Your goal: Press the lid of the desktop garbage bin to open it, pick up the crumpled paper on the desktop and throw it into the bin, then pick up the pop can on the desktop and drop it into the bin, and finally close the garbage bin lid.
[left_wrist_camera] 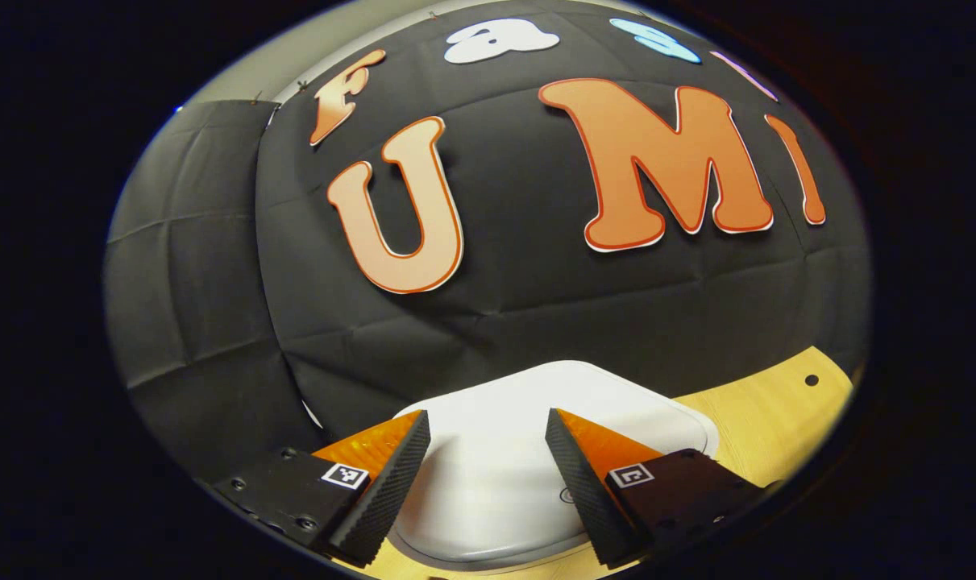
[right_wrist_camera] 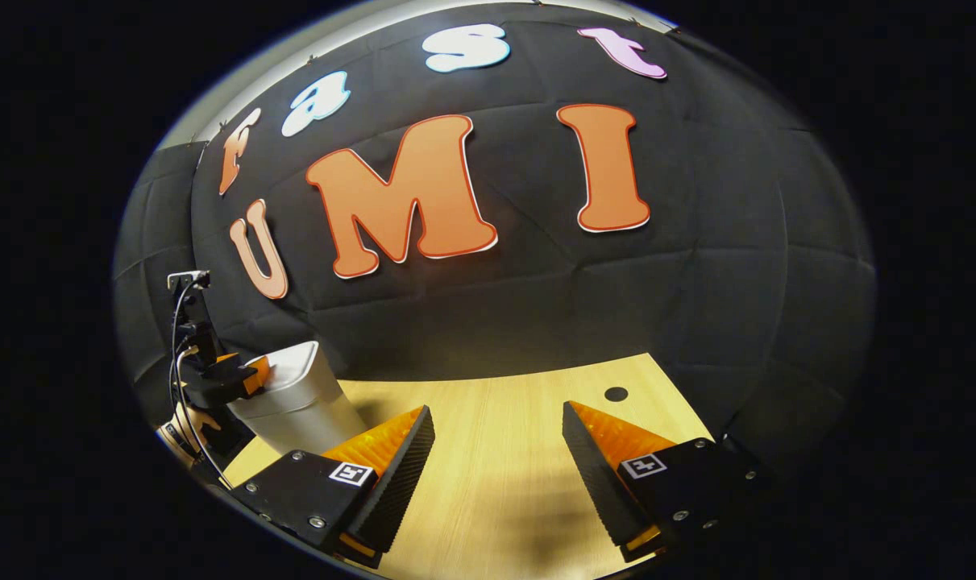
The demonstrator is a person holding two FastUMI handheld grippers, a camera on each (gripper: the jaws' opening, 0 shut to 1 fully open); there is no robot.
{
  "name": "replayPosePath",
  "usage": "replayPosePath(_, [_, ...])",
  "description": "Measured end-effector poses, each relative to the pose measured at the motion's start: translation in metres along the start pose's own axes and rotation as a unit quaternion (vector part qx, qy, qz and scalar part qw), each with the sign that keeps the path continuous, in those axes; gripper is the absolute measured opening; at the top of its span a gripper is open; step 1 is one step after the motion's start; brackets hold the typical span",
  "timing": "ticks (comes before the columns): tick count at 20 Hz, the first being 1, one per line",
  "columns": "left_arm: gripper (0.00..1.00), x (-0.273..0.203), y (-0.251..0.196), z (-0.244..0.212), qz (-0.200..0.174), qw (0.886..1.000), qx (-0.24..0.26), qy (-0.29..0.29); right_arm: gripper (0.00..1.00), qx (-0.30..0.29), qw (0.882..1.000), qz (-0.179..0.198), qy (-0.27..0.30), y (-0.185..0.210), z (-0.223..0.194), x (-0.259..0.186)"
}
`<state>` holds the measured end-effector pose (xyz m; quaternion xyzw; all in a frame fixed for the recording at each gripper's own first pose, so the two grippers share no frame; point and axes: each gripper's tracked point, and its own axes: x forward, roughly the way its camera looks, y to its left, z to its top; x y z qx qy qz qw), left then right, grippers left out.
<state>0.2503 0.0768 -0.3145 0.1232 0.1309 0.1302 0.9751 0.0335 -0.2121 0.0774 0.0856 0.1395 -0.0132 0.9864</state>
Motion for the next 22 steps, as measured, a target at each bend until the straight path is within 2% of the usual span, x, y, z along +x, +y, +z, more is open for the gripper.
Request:
replayPosePath(2, [0.97,-0.010,-0.006,0.007,-0.020,1.000,-0.021,-0.007,0.96,-0.007,1.000,-0.002,-0.004,0.004,0.002,0.001])
replayPosePath(4, [0.95,-0.021,-0.016,0.022,-0.039,0.998,-0.051,-0.017,0.96,-0.008,1.000,-0.005,-0.009,0.008,0.004,0.001])
replayPosePath(7, [0.95,-0.063,-0.037,0.046,-0.079,0.992,-0.096,-0.037,0.96,-0.018,1.000,-0.012,-0.017,0.011,0.007,-0.001])
replayPosePath(8, [0.95,-0.076,-0.042,0.051,-0.091,0.989,-0.108,-0.039,1.00,-0.022,0.999,-0.016,-0.022,0.011,0.009,-0.002])
replayPosePath(9, [0.95,-0.088,-0.050,0.053,-0.108,0.986,-0.121,-0.038,0.96,-0.026,0.999,-0.021,-0.028,0.012,0.011,-0.004])
replayPosePath(12, [0.95,-0.118,-0.071,0.047,-0.142,0.977,-0.157,-0.022,0.96,-0.040,0.997,-0.033,-0.052,0.015,0.019,-0.011])
replayPosePath(14, [0.95,-0.131,-0.078,0.044,-0.149,0.974,-0.169,-0.019,0.96,-0.053,0.995,-0.044,-0.070,0.017,0.023,-0.018])
replayPosePath(17, [0.93,-0.142,-0.083,0.037,-0.146,0.975,-0.163,-0.017,0.95,-0.063,0.993,-0.050,-0.081,0.022,0.022,-0.023])
replayPosePath(18, [0.94,-0.144,-0.086,0.035,-0.148,0.976,-0.162,-0.016,1.00,-0.064,0.994,-0.048,-0.080,0.025,0.021,-0.025])
replayPosePath(19, [0.95,-0.145,-0.086,0.035,-0.149,0.976,-0.159,-0.016,0.95,-0.064,0.994,-0.046,-0.078,0.028,0.019,-0.026])
replayPosePath(22, [0.95,-0.147,-0.083,0.035,-0.141,0.978,-0.150,-0.020,0.95,-0.068,0.994,-0.042,-0.081,0.033,0.020,-0.030])
